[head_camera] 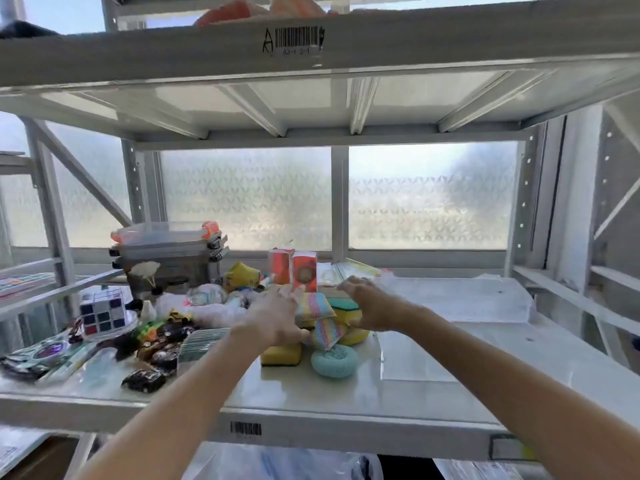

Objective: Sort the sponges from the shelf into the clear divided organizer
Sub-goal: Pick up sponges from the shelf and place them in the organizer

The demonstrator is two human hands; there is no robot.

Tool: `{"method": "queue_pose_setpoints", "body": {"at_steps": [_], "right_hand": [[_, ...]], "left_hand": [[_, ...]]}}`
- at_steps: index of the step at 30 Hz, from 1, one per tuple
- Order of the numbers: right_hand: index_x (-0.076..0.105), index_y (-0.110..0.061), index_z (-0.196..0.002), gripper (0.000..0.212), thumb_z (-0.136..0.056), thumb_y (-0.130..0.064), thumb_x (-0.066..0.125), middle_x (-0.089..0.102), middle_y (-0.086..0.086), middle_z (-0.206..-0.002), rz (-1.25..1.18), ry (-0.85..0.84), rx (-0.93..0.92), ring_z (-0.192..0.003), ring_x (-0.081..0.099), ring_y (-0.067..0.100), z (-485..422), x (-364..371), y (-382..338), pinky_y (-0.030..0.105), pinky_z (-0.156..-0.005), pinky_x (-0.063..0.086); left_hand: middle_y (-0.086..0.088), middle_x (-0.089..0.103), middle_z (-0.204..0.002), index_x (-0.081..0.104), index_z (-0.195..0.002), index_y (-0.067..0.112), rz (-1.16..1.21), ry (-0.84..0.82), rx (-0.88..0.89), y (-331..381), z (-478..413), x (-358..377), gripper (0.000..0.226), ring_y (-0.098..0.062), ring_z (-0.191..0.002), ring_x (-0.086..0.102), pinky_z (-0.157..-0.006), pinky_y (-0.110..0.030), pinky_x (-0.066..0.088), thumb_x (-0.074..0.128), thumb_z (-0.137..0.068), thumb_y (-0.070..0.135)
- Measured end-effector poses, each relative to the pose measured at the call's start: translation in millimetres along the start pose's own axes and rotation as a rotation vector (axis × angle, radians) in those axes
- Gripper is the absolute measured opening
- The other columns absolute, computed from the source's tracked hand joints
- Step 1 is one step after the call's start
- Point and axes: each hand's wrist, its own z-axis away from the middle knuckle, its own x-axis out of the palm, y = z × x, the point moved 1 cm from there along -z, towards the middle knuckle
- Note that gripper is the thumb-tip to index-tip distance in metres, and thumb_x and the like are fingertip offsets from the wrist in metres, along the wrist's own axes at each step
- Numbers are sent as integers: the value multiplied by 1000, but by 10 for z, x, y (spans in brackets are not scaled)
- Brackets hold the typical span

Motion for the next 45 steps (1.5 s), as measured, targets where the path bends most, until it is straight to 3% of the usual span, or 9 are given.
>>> {"method": "queue_pose_setpoints", "body": {"at_steps": [10, 15, 18, 25, 32, 37, 40, 42, 45], "right_hand": [[51, -5, -118, 42, -82, -22, 65, 62, 16, -114, 176, -41, 185, -111, 58, 32, -247, 418, -80, 40, -89, 48], [66, -7, -94, 20, -80, -3, 52, 68, 17, -97, 80, 123, 152, -91, 66, 35, -272, 247, 66, 39, -73, 53], [65, -9, -82, 9, -77, -10, 58, 67, 14, -82, -88, 287, 121, -76, 64, 31, -221, -70, 122, 36, -60, 48], [64, -14, -104, 31, -74, -22, 58, 69, 12, -98, -285, 520, 291, -88, 62, 28, 284, -1089, 1014, 38, -79, 51], [63, -16, -121, 37, -95, -11, 38, 56, 22, -119, -117, 270, 486, -102, 50, 33, 602, -1159, 2042, 36, -84, 38], [60, -28, -126, 44, -97, -17, 29, 50, 15, -139, -64, 90, 614, -132, 35, 34, 426, -846, 2392, 49, -110, 28], [55, -35, -130, 43, -93, -22, 38, 43, 5, -149, 20, -20, 636, -138, 31, 29, 349, -598, 2497, 51, -115, 21], [48, -30, -137, 48, -90, -21, 46, 40, 4, -151, 110, 64, 590, -141, 28, 27, 350, -530, 2422, 49, -116, 20], [57, -17, -127, 44, -84, -13, 56, 55, 8, -135, 76, 406, 398, -125, 49, 30, 372, -537, 1973, 44, -102, 41]], "left_hand": [[-7, 52, -139, 41, -142, 14, 100, 126, 61, -77, -101, 229, 50, -27, -126, 50, -101, -41, 47, 49, -94, 26], [-6, 66, -91, 60, -101, 22, 318, 293, 39, -193, -109, 21, 15, -28, -80, 66, -67, -37, 53, 45, -97, 22], [-3, 58, -79, 62, -93, 14, 388, 476, 26, -276, -155, -301, 20, -22, -64, 60, -59, -31, 49, 47, -97, 27], [-20, 64, -103, 55, -109, 0, 479, 500, 132, 308, -511, -1007, 24, -36, -95, 62, -81, -43, 49, 56, -90, 13], [-19, 60, -109, 48, -115, 4, 589, 18, 189, 1237, -1230, -848, 28, -31, -96, 58, -71, -32, 44, 43, -88, 0], [-20, 43, -143, 25, -149, 20, 615, -94, 163, 1583, -1619, -377, 59, -37, -124, 49, -103, -42, 44, 36, -92, 9], [-20, 17, -159, 11, -153, 29, 413, -65, 132, 1608, -1735, -165, 65, -40, -144, 23, -118, -55, 21, 42, -96, 24], [-15, 3, -162, 2, -154, 29, 287, 2, 106, 1518, -1698, -160, 74, -36, -149, 6, -118, -53, 10, 47, -96, 30], [-15, 23, -155, 19, -153, 20, 227, 132, 87, 1164, -1536, -267, 70, -34, -144, 23, -113, -49, 27, 53, -92, 25]]}}
